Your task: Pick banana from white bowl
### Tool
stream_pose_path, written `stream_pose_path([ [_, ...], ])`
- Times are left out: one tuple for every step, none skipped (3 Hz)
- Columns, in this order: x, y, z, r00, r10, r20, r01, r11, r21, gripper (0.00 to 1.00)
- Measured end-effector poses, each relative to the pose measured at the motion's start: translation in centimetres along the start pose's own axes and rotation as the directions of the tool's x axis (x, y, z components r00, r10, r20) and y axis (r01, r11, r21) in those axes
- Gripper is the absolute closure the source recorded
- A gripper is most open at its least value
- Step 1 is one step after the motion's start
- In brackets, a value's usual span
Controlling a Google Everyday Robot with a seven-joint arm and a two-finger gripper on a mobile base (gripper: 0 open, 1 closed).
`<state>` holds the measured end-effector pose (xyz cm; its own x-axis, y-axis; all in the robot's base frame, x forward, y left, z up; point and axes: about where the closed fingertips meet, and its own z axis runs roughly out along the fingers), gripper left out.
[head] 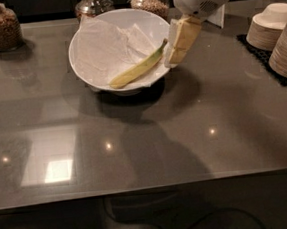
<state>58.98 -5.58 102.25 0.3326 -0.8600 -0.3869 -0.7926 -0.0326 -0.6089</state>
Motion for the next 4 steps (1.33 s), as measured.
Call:
stream_pose_path([
  [0.3,-1.8,3.2,0.999,-0.042,0.003,0.042,0.9991,0.001,0.00],
  [0.3,-2.7,6.7,0.997,-0.070,0.016,0.070,0.9973,-0.024,0.17],
  [0.3,-2.0,9.8,0.995,-0.096,0.024,0.098,0.9916,-0.085,0.21],
  [0.6,-0.4,12.3,0.994,-0.109,0.027,0.111,0.9813,-0.157,0.27],
])
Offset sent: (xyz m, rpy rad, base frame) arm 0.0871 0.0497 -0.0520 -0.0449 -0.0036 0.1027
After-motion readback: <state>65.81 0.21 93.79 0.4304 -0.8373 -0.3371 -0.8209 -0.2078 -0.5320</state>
